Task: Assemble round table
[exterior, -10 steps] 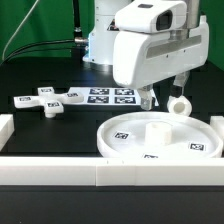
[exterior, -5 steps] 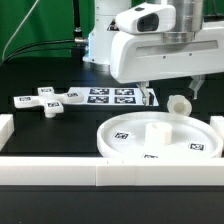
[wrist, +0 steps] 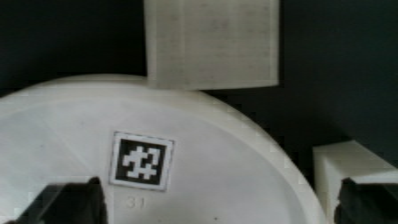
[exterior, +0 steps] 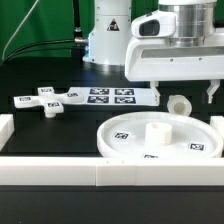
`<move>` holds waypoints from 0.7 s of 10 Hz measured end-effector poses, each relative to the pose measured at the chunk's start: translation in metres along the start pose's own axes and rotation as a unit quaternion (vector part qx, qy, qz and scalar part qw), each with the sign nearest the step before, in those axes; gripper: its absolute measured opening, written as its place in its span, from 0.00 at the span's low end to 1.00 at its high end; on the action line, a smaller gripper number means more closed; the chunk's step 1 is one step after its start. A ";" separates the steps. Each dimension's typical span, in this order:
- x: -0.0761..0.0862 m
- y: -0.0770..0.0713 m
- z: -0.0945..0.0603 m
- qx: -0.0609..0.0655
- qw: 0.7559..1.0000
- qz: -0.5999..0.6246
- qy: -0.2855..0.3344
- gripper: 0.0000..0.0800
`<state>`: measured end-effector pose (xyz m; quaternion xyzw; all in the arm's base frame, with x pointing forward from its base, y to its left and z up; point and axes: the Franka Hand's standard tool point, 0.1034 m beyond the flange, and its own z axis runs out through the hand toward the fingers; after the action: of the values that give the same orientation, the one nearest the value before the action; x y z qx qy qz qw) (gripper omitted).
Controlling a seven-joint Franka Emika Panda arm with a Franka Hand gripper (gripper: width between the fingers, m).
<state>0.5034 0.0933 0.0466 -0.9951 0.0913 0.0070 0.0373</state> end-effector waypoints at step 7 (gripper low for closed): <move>-0.025 0.010 0.009 0.003 0.992 0.046 -0.118 0.81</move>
Offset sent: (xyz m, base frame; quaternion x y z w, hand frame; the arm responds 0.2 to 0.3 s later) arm -0.0261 -0.0015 -0.0060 -0.0044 0.0005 0.0735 0.9973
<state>0.4774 0.0888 0.0371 -0.9819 0.1321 0.1263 0.0501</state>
